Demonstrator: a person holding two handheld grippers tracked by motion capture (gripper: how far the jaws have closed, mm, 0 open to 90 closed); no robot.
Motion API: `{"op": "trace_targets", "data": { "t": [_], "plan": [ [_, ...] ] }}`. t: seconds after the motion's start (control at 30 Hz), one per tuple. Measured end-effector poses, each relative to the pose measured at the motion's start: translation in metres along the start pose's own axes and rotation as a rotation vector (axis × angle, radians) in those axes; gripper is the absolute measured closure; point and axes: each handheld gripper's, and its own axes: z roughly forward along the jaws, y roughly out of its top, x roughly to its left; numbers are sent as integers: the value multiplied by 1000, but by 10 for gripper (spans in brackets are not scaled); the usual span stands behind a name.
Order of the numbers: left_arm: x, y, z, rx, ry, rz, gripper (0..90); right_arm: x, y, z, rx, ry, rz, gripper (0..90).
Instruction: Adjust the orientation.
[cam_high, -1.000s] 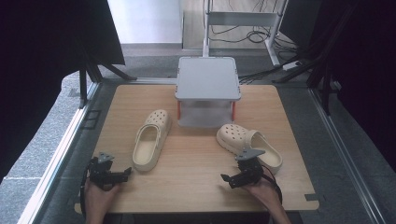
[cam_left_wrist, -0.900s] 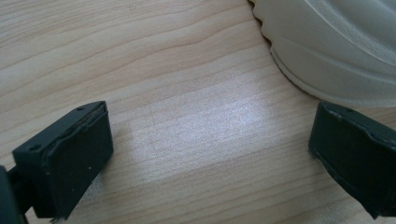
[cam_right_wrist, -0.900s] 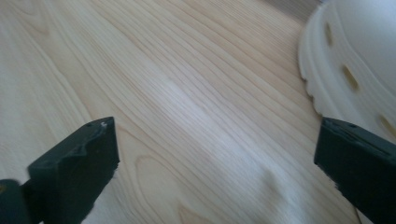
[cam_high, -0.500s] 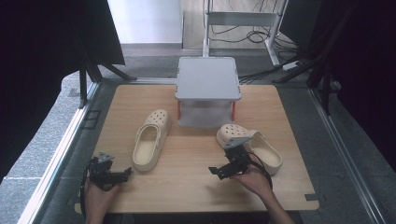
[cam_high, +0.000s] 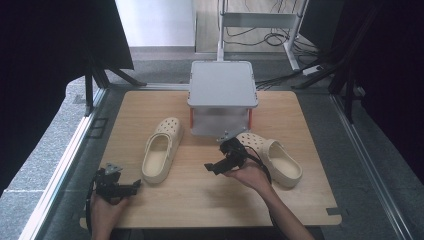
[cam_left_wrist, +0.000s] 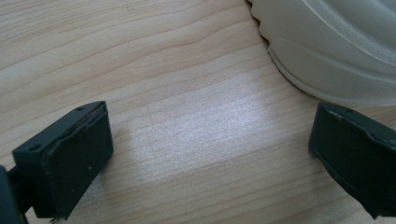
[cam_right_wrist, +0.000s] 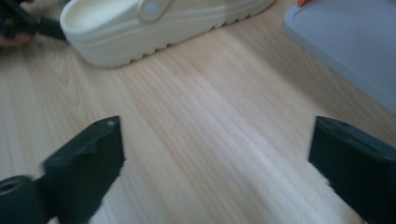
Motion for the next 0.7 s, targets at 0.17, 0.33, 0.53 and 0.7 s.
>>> {"op": "trace_targets", "data": {
  "t": [0.17, 0.33, 0.53, 0.7],
  "plan": [
    [0, 0, 0, -1, -2, -1, 0, -4, 13, 9, -10, 15, 15, 133],
    [0, 0, 0, -1, -4, 5, 0, -3, 32, 21, -11, 25, 19, 159],
    [0, 0, 0, 0, -5, 3, 0, 0, 54, 36, -23, 31, 13, 192],
    [0, 0, 0, -1, -6, 2, 0, 2, 71, 49, -24, 23, -5, 220]
  ]
}}
